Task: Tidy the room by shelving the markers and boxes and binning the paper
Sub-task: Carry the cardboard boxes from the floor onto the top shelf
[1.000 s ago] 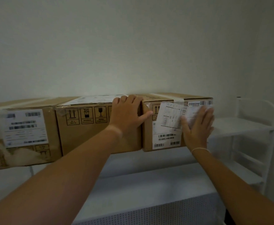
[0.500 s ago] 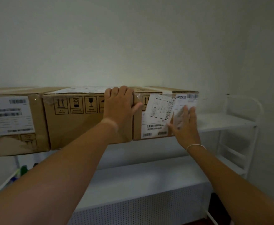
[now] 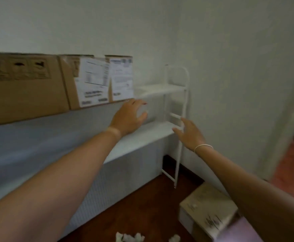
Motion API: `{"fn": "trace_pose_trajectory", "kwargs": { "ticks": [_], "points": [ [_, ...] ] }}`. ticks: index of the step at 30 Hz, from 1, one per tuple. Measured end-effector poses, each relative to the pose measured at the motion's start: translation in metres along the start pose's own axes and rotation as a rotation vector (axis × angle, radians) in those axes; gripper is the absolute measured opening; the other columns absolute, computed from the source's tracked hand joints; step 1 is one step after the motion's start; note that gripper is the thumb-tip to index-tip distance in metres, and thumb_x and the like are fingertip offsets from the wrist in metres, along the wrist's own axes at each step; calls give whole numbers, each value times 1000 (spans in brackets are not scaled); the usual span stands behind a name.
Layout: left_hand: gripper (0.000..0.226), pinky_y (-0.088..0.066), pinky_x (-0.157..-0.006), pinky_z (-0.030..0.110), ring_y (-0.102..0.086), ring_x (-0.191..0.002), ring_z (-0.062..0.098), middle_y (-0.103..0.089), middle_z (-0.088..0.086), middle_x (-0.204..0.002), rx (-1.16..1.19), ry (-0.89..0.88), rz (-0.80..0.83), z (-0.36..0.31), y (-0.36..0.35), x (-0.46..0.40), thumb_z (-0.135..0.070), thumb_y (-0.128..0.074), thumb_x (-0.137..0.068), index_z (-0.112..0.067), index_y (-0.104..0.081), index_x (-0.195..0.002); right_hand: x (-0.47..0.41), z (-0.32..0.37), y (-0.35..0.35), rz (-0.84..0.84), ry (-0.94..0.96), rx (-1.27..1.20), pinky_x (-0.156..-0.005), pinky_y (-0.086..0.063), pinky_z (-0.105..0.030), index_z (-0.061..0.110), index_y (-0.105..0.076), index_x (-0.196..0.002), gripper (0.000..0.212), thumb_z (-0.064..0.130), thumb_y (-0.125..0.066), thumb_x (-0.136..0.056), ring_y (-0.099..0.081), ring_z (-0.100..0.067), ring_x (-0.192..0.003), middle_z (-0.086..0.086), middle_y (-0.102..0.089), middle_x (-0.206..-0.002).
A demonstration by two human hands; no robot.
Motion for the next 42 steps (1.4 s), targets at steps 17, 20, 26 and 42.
{"fn": "trace_pose_trajectory", "kwargs": {
  "ticks": [17,20,26,42],
  "points": [
    [46,-45,-99,38,-50,-128,25,-52,6,-139,325,97,530,-113,-268,49,-39,-50,-96,-18,-48,-138,142,-246,48,-111,-504,-89,-111,-28,-35,15,-27,-147,71,47,-53,-89,-31,-22,-140,-6,-33,-153],
    [47,-48,-84,29,-53,-122,23,-53,6,-136,374,203,604,-98,-329,56,-42,-49,-95,-22,-48,-137,151,-294,19,-85,-614,-142,-111,-32,-36,17,-28,-147,73,49,-54,-88,-35,-22,-138,-5,-36,-151],
    [51,-40,-96,32,-46,-131,23,-48,7,-142,387,405,800,-52,-470,85,-45,-50,-94,-23,-44,-140,175,-405,-61,-40,-858,-267,-102,-35,-29,18,-31,-145,68,43,-58,-88,-40,-22,-134,-3,-41,-148],
    [80,-31,-114,47,-31,-143,28,-30,7,-155,354,886,1033,83,-746,162,-41,-58,-91,-22,-12,-154,171,-628,-288,-57,-1357,-773,-108,-39,-41,10,-11,-149,91,30,-69,-82,-47,-23,-128,-8,-46,-143]
  ]
}}
Point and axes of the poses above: each hand's wrist, its own x-axis away from the middle knuckle, its own y-axis out of the back of the hand, z = x × y, the point moved 7 cm from there along -x, towards the middle knuckle
